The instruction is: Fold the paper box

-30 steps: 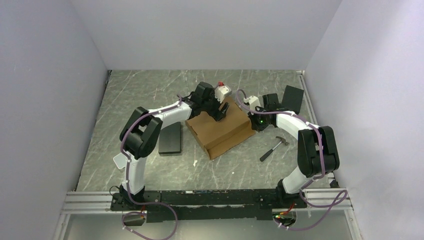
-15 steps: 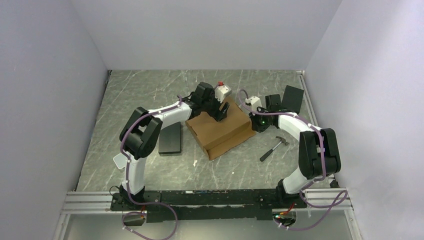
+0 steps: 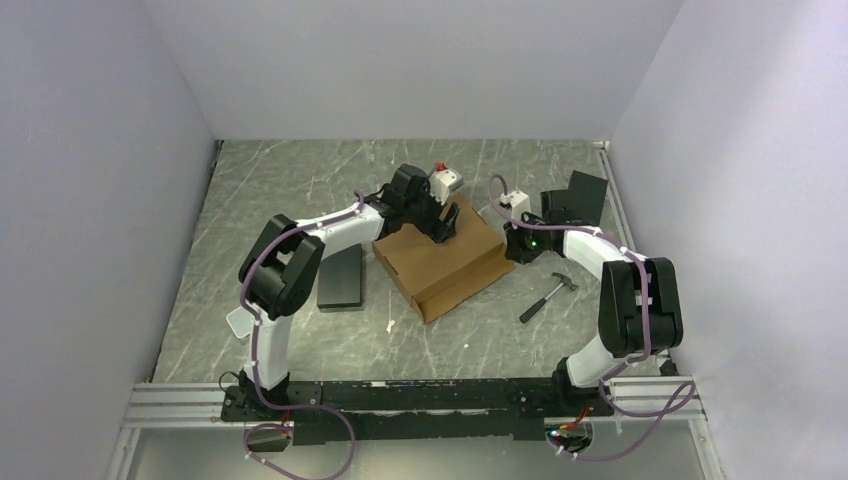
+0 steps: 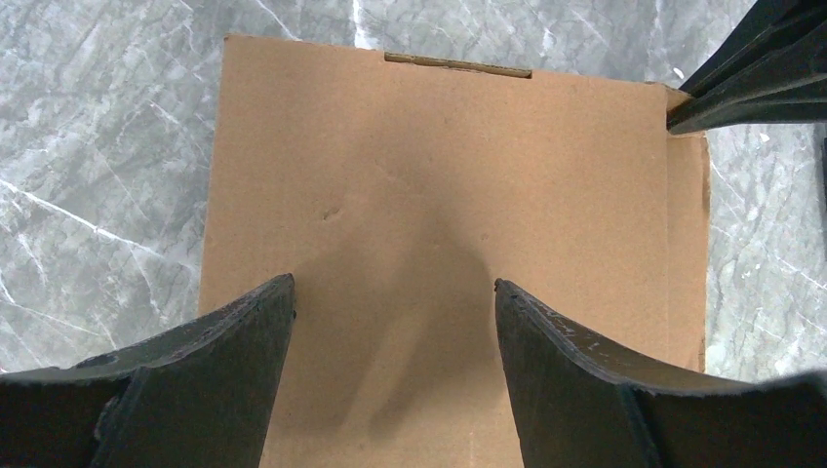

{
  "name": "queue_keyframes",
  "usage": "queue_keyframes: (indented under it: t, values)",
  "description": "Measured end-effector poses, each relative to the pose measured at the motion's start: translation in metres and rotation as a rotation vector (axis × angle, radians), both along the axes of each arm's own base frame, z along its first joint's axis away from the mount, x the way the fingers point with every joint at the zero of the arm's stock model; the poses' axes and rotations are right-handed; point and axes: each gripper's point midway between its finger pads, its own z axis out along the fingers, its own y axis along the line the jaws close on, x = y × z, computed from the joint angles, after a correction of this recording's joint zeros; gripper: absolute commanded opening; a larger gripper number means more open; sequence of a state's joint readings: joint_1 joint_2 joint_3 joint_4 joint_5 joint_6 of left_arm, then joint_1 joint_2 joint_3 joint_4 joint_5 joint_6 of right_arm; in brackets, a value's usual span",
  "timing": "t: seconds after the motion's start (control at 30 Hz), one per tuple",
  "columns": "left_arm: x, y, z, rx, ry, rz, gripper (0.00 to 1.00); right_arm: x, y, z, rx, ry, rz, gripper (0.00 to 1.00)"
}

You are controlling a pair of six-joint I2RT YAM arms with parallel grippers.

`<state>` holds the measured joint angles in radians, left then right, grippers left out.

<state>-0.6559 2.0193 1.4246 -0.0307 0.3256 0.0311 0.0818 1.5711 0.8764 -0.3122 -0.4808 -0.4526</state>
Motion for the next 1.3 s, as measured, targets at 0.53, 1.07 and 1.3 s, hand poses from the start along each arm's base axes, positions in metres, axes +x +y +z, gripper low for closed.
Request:
queue_keyframes:
  t: [0.53, 1.07, 1.3]
  values:
    - [0.000, -0.001, 0.001, -0.018, 0.032, 0.036, 0.77, 0.001, 0.000, -0.001, 0.002, -0.013, 0.000, 0.00]
    - [-0.003, -0.001, 0.002, -0.024, 0.065, 0.048, 0.75, -0.006, 0.000, -0.003, -0.011, -0.039, 0.052, 0.00]
    - [-0.006, -0.002, 0.002, -0.027, 0.077, 0.033, 0.75, -0.009, 0.000, -0.002, -0.019, -0.050, 0.070, 0.00]
